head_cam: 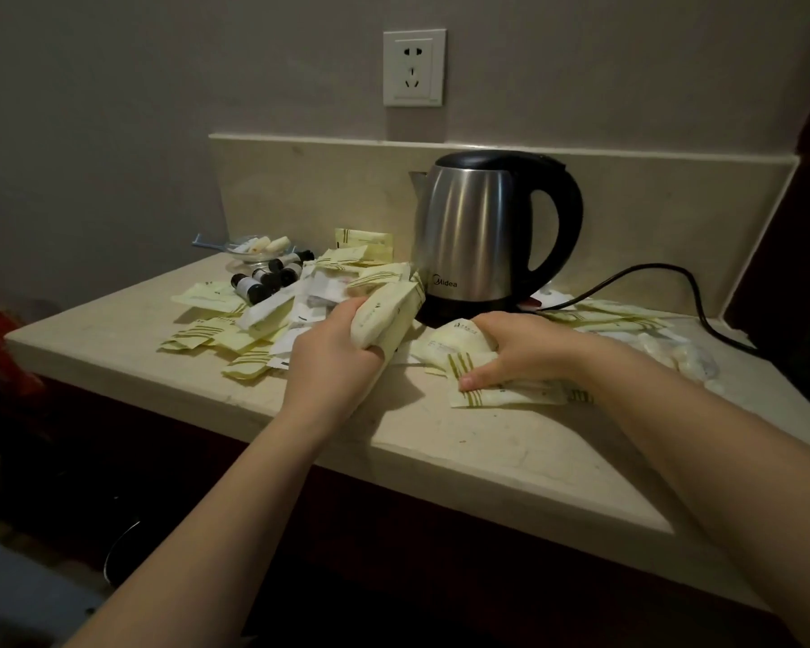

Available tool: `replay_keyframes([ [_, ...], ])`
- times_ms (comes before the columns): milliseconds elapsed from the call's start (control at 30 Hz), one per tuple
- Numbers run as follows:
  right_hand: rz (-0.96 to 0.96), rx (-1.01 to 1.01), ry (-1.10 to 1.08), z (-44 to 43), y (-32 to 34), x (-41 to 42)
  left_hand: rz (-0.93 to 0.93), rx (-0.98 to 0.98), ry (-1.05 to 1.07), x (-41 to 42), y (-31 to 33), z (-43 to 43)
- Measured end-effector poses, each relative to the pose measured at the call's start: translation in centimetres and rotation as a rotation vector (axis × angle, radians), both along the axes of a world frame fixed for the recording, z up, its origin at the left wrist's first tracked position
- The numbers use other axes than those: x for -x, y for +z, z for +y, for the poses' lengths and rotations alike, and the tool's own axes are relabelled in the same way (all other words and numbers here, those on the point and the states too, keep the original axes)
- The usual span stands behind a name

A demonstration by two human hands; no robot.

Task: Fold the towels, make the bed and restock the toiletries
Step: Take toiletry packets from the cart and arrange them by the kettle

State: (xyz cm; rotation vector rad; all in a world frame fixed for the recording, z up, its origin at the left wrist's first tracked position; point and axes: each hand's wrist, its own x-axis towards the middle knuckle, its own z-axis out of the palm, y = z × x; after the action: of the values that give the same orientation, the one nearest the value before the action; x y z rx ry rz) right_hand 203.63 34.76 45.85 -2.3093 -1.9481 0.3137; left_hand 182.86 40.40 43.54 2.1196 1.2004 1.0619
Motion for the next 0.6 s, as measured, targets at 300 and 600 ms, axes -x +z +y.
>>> replay_keyframes([
  [300, 0.183, -0.115, -0.066, 1.5, 0.7, 0.7, -0.184, -0.043, -0.071, 0.8, 0.0, 0.5],
  [600, 0.289, -0.468, -0.141, 2.0, 1.7, 1.4, -0.48, -0.008, -0.07, 0.9, 0.4, 1.8],
])
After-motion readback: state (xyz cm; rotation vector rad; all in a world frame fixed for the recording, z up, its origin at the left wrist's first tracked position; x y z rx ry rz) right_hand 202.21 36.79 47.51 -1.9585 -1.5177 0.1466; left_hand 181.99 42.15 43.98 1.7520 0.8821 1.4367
